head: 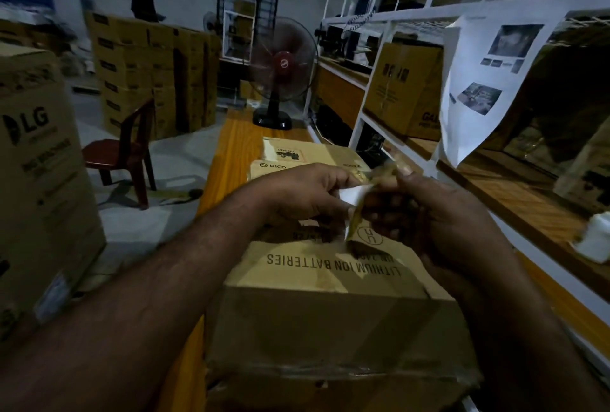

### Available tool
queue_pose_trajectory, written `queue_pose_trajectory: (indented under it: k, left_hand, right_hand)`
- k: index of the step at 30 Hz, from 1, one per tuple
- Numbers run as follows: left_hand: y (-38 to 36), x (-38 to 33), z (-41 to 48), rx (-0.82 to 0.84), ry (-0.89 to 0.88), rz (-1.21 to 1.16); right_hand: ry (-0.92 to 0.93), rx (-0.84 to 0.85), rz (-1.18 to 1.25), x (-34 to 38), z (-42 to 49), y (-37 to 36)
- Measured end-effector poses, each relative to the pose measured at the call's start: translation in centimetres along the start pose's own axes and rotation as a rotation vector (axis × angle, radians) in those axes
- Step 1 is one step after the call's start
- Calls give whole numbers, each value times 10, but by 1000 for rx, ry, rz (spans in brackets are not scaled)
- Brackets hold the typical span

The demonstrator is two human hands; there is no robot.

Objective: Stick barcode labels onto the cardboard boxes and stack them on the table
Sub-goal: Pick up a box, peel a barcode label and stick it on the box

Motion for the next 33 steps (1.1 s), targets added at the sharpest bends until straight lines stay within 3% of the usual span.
queue_pose_trajectory:
  k: [3,8,12,15,21,25,30,33]
  left_hand:
    - [11,1,1,-129,-9,-113]
    - [24,6,0,-369,5,-239]
    - [22,-4,-8,-588,-4,5]
    - [20,-8,-15,-775,63,316]
    - [14,2,-26,-995,213,261]
    - [17,9,-29,-1042,259,194]
    - [21,9,-34,-1100,247,143]
    - [18,8,-38,-1136,259,155]
  right_hand:
    - [35,14,60,1,-2,5]
    - [123,22,-354,-5,-36,14]
    - [176,582,-973,-25,-61,-28]
    - [230,716,-1251,-36,-67,-37]
    - [210,772,-1213,-38,-67,-30]
    - [195,746,-1222,-51,-26,-33]
    - [392,868,-1120,-34,-73,-50]
    - [323,873,-1107,-34,-73,-15]
Point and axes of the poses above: each hand's wrist, its own z-axis towards the middle knuckle, its own y-axis out of the back of the hand, x = y × z, the point moved 8 cm from there along z, towards the middle knuckle, and after that the axes turned 14 degrees about y, right-handed, at the moved point
